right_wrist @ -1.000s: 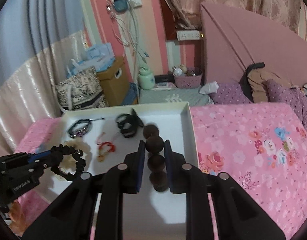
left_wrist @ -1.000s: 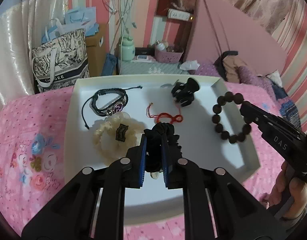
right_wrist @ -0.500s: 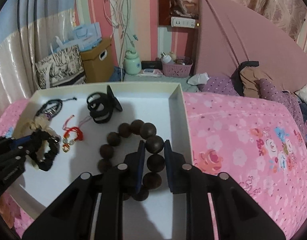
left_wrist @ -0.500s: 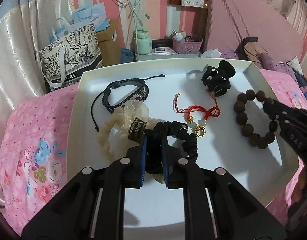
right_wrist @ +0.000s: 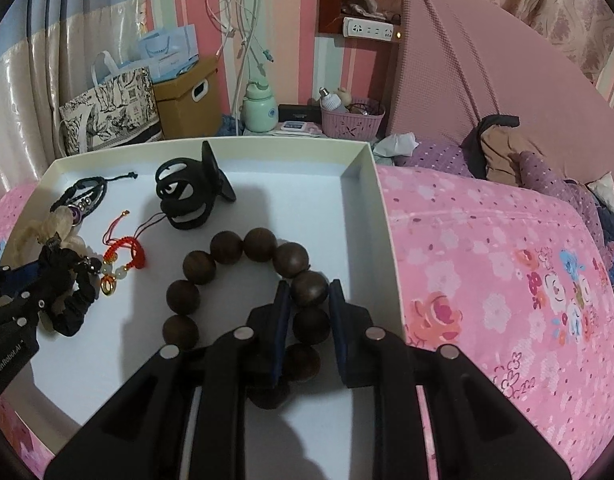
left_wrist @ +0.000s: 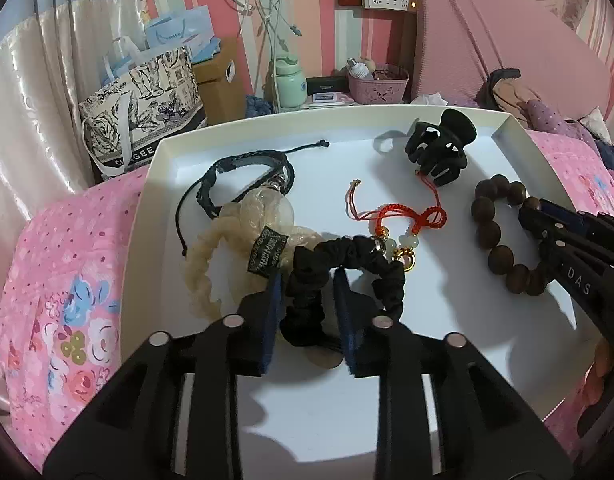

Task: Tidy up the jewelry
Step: 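Open both grippers in the tray and withdraw them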

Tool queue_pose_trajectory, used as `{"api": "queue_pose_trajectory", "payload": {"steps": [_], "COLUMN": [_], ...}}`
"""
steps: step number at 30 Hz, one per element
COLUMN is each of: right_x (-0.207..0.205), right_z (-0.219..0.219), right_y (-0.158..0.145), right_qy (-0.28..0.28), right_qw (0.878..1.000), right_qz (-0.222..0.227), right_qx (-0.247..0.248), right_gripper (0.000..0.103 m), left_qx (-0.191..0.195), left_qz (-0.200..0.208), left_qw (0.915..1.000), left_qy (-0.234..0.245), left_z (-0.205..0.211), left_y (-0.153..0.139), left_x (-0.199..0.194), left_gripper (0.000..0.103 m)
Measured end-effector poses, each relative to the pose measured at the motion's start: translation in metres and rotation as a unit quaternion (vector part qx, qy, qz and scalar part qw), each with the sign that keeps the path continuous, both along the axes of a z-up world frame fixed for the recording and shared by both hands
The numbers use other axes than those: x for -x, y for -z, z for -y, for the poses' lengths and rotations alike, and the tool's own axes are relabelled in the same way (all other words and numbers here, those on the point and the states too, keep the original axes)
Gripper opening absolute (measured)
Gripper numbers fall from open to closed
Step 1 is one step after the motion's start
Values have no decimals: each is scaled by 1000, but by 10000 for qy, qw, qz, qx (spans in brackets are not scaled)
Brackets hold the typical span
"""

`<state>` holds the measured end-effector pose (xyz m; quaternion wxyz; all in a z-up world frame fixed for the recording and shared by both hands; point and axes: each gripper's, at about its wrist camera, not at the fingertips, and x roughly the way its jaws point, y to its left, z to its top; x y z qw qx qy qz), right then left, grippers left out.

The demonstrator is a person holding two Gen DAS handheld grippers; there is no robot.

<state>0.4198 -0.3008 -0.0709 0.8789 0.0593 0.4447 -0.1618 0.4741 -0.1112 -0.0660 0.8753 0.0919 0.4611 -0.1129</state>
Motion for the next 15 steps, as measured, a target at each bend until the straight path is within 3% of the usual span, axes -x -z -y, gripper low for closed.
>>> {"api": "queue_pose_trajectory", "payload": {"steps": [2, 4, 9, 15], "right_x": [1, 3, 15, 49], "right_z": [-1, -4, -3, 5], "right_y": [-1, -6, -30, -76], "right_qy": [-24, -37, -3, 192], "right_qw": [10000, 10000, 9991, 9938], "right_qz": [9, 70, 417, 1086], "right_qx": [-3, 48, -44, -170], "right_gripper": [40, 46, 50, 78], "left_qx": [32, 51, 154, 610], "left_qz": [15, 53, 247, 739], "left_qw": [10000, 10000, 9996, 9954], "left_qy": [14, -14, 51, 48], "left_z": [0, -1, -4, -26], "left_y": [-1, -2, -18, -68], "left_x": [1, 2, 12, 43], "left_gripper": [33, 44, 55, 83]}}
